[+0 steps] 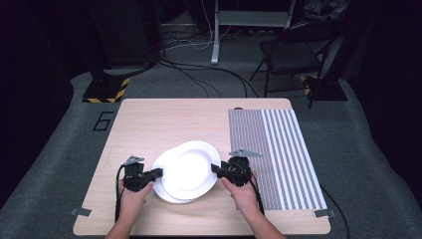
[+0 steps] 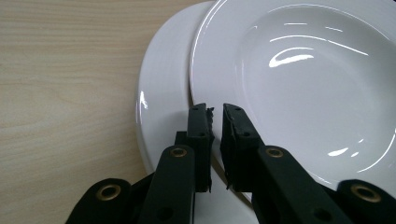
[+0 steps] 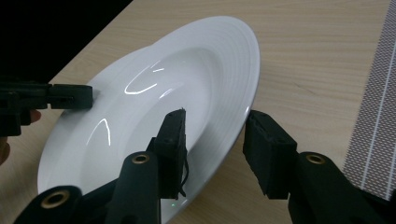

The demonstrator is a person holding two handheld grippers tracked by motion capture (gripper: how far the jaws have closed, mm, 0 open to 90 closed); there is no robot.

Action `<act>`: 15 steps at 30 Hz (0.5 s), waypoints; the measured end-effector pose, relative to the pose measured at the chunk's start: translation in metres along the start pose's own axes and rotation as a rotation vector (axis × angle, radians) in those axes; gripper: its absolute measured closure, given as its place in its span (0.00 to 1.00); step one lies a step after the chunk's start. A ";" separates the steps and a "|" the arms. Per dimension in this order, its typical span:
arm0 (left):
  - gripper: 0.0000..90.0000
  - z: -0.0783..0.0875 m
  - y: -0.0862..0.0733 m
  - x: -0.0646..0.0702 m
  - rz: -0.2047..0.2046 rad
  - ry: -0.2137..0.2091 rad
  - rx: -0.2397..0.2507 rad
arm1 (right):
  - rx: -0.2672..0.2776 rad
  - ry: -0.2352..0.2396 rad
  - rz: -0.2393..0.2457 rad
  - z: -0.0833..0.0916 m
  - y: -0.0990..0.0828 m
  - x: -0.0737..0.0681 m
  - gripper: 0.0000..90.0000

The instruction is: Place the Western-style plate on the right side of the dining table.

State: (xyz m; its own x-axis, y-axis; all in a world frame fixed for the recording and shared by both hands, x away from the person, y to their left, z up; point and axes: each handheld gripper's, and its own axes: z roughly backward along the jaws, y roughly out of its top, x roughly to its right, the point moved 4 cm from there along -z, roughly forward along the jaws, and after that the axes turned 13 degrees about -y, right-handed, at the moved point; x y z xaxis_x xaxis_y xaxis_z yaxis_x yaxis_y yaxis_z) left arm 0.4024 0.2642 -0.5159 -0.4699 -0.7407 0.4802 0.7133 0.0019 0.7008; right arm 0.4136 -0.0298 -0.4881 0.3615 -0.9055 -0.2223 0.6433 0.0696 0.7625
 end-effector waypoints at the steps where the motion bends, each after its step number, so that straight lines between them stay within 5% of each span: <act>1: 0.91 -0.001 0.000 0.001 0.002 0.000 0.002 | -0.007 -0.007 0.009 0.001 0.000 0.000 0.65; 15: 0.91 -0.008 -0.003 0.005 0.011 -0.021 0.000 | -0.063 -0.018 0.043 0.019 0.003 -0.001 0.70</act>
State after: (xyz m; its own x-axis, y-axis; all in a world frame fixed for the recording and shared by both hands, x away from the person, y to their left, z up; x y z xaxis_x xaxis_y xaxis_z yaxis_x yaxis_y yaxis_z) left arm 0.4023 0.2552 -0.5198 -0.4724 -0.7266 0.4989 0.7186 0.0102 0.6953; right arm 0.4024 -0.0367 -0.4740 0.3779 -0.9084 -0.1791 0.6686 0.1340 0.7314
